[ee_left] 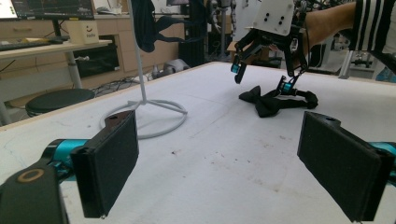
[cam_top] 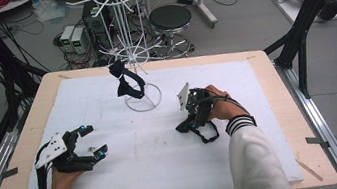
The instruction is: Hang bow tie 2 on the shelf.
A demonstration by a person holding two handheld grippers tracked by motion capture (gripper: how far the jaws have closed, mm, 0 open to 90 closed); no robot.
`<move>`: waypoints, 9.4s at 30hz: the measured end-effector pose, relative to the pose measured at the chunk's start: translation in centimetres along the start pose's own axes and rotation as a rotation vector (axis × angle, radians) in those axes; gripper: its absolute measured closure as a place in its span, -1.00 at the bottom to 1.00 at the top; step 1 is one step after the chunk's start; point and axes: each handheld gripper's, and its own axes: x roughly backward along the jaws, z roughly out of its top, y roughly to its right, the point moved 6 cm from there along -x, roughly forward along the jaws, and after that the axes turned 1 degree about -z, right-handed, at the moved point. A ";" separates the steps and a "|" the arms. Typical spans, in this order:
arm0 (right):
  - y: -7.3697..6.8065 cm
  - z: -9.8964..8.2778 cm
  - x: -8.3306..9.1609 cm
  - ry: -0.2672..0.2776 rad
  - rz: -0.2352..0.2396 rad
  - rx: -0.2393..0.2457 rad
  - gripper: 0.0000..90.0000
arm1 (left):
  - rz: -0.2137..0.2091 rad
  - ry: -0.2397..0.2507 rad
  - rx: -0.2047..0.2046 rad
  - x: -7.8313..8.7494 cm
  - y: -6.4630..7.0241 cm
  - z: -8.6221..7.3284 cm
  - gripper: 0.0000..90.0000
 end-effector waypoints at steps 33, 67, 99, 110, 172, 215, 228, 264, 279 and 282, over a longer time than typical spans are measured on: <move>-0.6 -0.4 -1.0 -0.102 0.047 0.143 0.60 | 0.011 -0.007 0.010 0.1 -0.2 -0.6 -0.71; 1.6 1.5 6.8 0.397 -0.060 -0.243 0.69 | 0.016 0.009 0.008 0.2 -0.1 -0.9 -0.71; 2.7 4.7 10.7 0.691 -0.130 -0.450 0.68 | 0.009 0.014 0.007 0.1 0.0 -0.8 -0.71; 3.1 6.3 11.2 0.743 -0.166 -0.486 0.68 | 0.010 0.013 0.010 0.1 0.0 -0.9 -0.71; 6.5 9.8 10.4 0.758 -0.300 -0.630 0.67 | -0.001 0.012 0.009 0.0 0.2 -0.9 -0.71; 6.4 8.7 8.2 0.640 -0.263 -0.708 -0.31 | 0.004 0.011 0.009 0.2 0.1 -0.9 -0.71; 4.0 7.2 10.0 0.642 -0.406 -0.690 -0.99 | 0.018 0.013 0.011 0.6 -0.3 -1.0 -0.71; -12.1 -7.1 8.0 0.883 -0.755 -0.762 -0.98 | 0.072 0.048 -0.003 1.2 0.1 -1.1 -0.71; -13.5 -8.1 5.8 0.922 -0.780 -0.777 -0.98 | 0.091 0.065 -0.006 1.4 0.4 -1.1 -0.71; -13.4 -8.2 5.8 0.929 -0.782 -0.780 -0.98 | 0.094 0.064 -0.008 1.5 0.4 -1.2 -0.71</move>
